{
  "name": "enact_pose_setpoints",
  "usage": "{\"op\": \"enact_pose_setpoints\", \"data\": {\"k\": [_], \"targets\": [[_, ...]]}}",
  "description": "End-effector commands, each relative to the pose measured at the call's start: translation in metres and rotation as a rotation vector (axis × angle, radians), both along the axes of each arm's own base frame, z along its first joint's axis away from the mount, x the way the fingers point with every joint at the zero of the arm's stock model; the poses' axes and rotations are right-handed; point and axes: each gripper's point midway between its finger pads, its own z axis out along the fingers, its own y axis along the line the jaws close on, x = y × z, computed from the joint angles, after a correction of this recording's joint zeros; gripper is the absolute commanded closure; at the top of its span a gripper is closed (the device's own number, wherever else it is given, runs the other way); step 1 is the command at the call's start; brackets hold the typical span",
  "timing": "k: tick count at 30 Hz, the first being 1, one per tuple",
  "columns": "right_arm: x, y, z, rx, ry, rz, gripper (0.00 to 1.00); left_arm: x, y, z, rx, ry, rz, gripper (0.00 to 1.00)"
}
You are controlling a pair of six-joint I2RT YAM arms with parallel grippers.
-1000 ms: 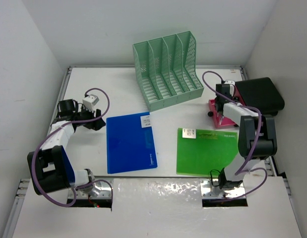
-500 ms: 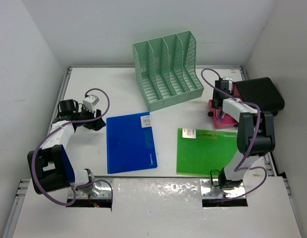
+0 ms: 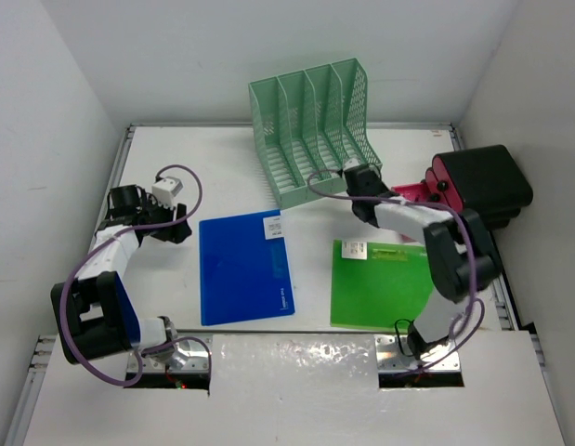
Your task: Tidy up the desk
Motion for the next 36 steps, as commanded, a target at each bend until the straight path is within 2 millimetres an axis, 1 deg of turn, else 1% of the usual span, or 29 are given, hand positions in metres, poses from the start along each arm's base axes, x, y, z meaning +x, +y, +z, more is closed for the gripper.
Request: {"op": "enact_pose_setpoints", "data": {"k": [1,4,5,7,8,9,10,11,12,13,14,15,16,17,20,23,24,25,28,29,30,32,33,35,36], "targets": [[-0.005,-0.024,-0.012,-0.255,0.08,-0.041,0.55,0.015,0.005,0.019,0.023,-0.077,0.021,0.44],[-0.001,-0.02,-0.024,-0.25,0.081,-0.029,0.59,0.014,0.005,0.017,0.023,-0.071,0.025,0.44],[-0.001,-0.021,-0.032,-0.265,0.095,-0.027,0.59,0.014,0.005,0.017,0.026,-0.073,0.026,0.44],[-0.001,-0.025,-0.035,-0.305,0.108,-0.04,0.61,0.014,0.006,0.016,0.026,-0.073,0.027,0.44],[-0.001,-0.028,-0.042,-0.325,0.129,-0.043,0.62,0.014,0.006,0.016,0.026,-0.074,0.025,0.44],[0.001,-0.028,-0.043,-0.334,0.134,-0.046,0.63,0.014,0.006,0.015,0.026,-0.073,0.025,0.44],[0.002,-0.033,-0.044,-0.355,0.142,-0.056,0.64,0.014,0.006,0.015,0.026,-0.074,0.025,0.44],[0.005,-0.034,-0.05,-0.37,0.156,-0.059,0.65,0.014,0.005,0.014,0.026,-0.072,0.023,0.44],[0.004,-0.039,-0.054,-0.385,0.169,-0.073,0.66,0.014,0.006,0.014,0.027,-0.072,0.023,0.44],[0.004,-0.044,-0.053,-0.408,0.171,-0.094,0.69,0.015,0.005,0.014,0.027,-0.072,0.022,0.44],[0.003,-0.047,-0.058,-0.422,0.186,-0.102,0.71,0.014,0.006,0.013,0.029,-0.07,0.021,0.44],[0.002,-0.052,-0.06,-0.426,0.195,-0.117,0.76,0.014,0.006,0.013,0.029,-0.069,0.022,0.44],[0.0,-0.056,-0.061,-0.433,0.2,-0.128,0.79,0.014,0.006,0.012,0.03,-0.066,0.021,0.44],[0.0,-0.059,-0.062,-0.432,0.195,-0.142,0.81,0.014,0.006,0.012,0.03,-0.068,0.021,0.44],[-0.005,-0.079,-0.056,-0.464,0.198,-0.203,0.96,0.014,0.006,0.011,0.028,-0.066,0.018,0.44],[-0.005,-0.094,-0.047,-0.471,0.181,-0.259,1.0,0.014,0.006,0.01,0.028,-0.064,0.018,0.44],[-0.005,-0.097,-0.045,-0.471,0.18,-0.267,1.0,0.014,0.006,0.011,0.029,-0.066,0.019,0.44],[0.0,-0.104,-0.04,-0.465,0.156,-0.29,1.0,0.014,0.005,0.011,0.03,-0.066,0.015,0.44],[0.007,-0.114,-0.039,-0.456,0.159,-0.296,1.0,0.015,0.006,0.011,0.029,-0.067,0.018,0.44],[0.01,-0.122,-0.041,-0.458,0.159,-0.314,1.0,0.016,0.006,0.011,0.03,-0.068,0.018,0.44],[0.012,-0.125,-0.042,-0.465,0.163,-0.314,1.0,0.016,0.006,0.012,0.03,-0.068,0.019,0.44],[0.021,-0.132,-0.037,-0.489,0.161,-0.316,1.0,0.016,0.007,0.012,0.03,-0.068,0.021,0.44],[0.023,-0.133,-0.041,-0.499,0.17,-0.313,1.0,0.016,0.007,0.011,0.032,-0.066,0.021,0.44],[0.032,-0.134,-0.038,-0.511,0.166,-0.303,1.0,0.017,0.007,0.011,0.032,-0.067,0.023,0.44],[0.033,-0.137,-0.042,-0.52,0.178,-0.306,1.0,0.017,0.008,0.011,0.033,-0.064,0.024,0.44]]}}
